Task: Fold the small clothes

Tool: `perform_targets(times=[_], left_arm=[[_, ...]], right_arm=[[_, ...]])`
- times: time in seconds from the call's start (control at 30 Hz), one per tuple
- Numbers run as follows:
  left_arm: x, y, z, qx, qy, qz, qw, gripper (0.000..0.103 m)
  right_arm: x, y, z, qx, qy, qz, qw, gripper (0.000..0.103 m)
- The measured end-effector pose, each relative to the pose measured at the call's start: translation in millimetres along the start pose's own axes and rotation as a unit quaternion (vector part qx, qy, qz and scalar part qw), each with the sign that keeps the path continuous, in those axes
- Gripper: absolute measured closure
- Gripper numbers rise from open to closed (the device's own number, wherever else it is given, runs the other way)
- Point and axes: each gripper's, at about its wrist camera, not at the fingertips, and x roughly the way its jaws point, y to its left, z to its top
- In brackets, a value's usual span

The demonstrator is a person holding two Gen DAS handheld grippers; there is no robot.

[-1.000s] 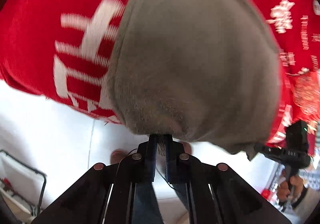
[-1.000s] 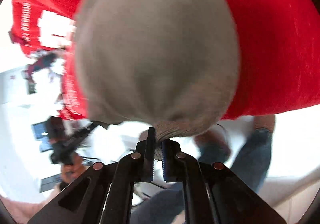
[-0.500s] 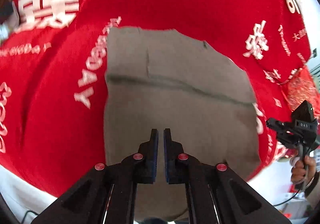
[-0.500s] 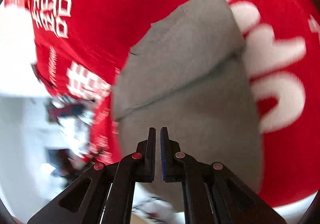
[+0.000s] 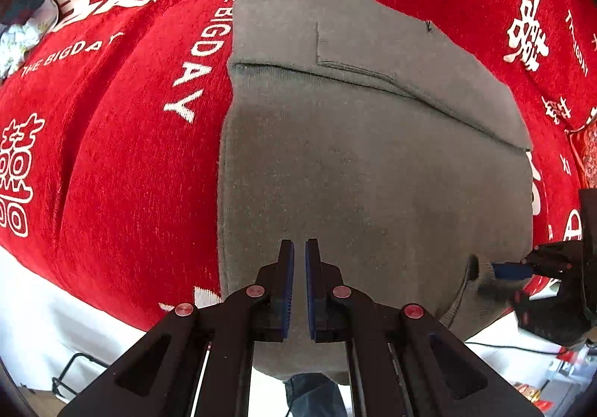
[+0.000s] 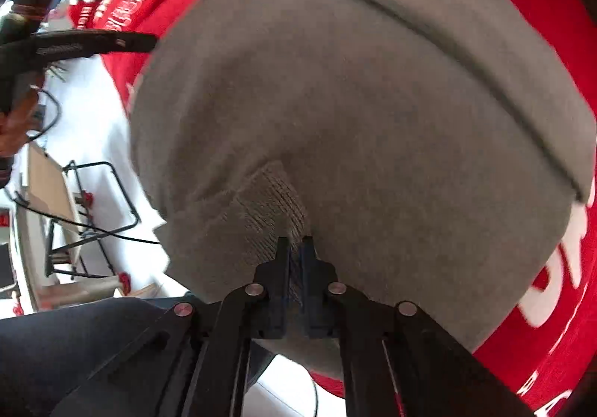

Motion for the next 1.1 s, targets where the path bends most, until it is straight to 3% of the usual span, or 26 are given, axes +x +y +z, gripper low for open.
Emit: perform_targets(times=[0.1,0.17,0.2,0.27,0.33,0.37,0.4,0.47,0.5,0.53,0.6,0.7,0.73,0.77,0.87,1.0,1.1], left_arm=[[-7.5,-1.9,9.0,0.012,-0.006,0.007,0.9999,0.096],[-14.7,0.5,20.4,0.016,-0.016,0.014,0.9996,0.096],[-18.8,3.2,27.8,0.016,-0.022,0.016,0.9995,0.096],[-28.2,10.6,45.8,0.010,-0.038,0.022,0.9990,0.096],[-35.3,17.1,61.2,0.001,-0.052,0.028,0.9983,0.095],[-37.6,20.7,70.4,-0.004,-0.057,0.033,0.9978,0.082],[-39.3,23.7,79.0,-0.010,-0.061,0.041,0.9972,0.048],[-43.9,24.7,88.3,-0.014,-0.077,0.061,0.9950,0.013],[-45.3,22.1,91.2,-0.006,-0.083,0.064,0.9945,0.013],[-43.5,19.1,93.2,0.001,-0.078,0.063,0.9949,0.013],[-32.7,11.4,94.8,0.014,-0.059,0.061,0.9963,0.013],[-13.2,-5.9,91.4,0.048,-0.021,0.067,0.9963,0.013],[-8.8,-12.0,89.1,0.064,-0.010,0.064,0.9958,0.013],[-6.9,-16.7,86.4,0.078,-0.004,0.065,0.9949,0.013],[-7.9,-23.7,79.3,0.107,0.006,0.070,0.9918,0.013],[-16.8,-10.4,77.9,0.110,0.009,0.073,0.9912,0.013],[-22.5,9.1,85.2,0.095,0.004,0.079,0.9924,0.013]], right_arm=[[-60.0,-28.7,7.0,0.051,-0.097,0.002,0.994,0.099],[-88.0,-75.3,8.2,0.136,-0.150,-0.013,0.979,0.103],[-96.3,-111.1,6.9,0.200,-0.170,-0.008,0.965,0.103],[-94.9,-176.5,-1.6,0.309,-0.187,0.016,0.932,0.103],[-79.2,-211.8,-8.6,0.358,-0.166,0.063,0.917,0.103],[-75.6,-212.1,-10.9,0.358,-0.162,0.083,0.916,0.101],[-73.7,-200.2,-10.4,0.331,-0.154,0.105,0.925,0.098],[-69.3,-163.3,-7.3,0.247,-0.121,0.101,0.956,0.097],[-59.3,-137.0,-3.6,0.197,-0.093,0.104,0.970,0.086],[-47.9,-117.5,-1.5,0.162,-0.069,0.104,0.979,0.065],[-16.3,-78.6,6.8,0.085,-0.020,0.096,0.992,0.054],[23.7,-47.4,16.2,0.020,0.027,0.055,0.998,0.055],[33.0,-40.3,17.8,0.014,0.041,0.059,0.997,0.088],[36.5,-31.5,20.3,0.008,0.051,0.065,0.997,0.096],[11.6,-4.9,22.1,-0.067,0.028,0.040,0.997,0.097],[-58.8,-64.1,29.7,0.053,-0.082,0.028,0.995,0.097],[-72.7,-146.9,28.7,0.199,-0.128,-0.014,0.971,0.097]])
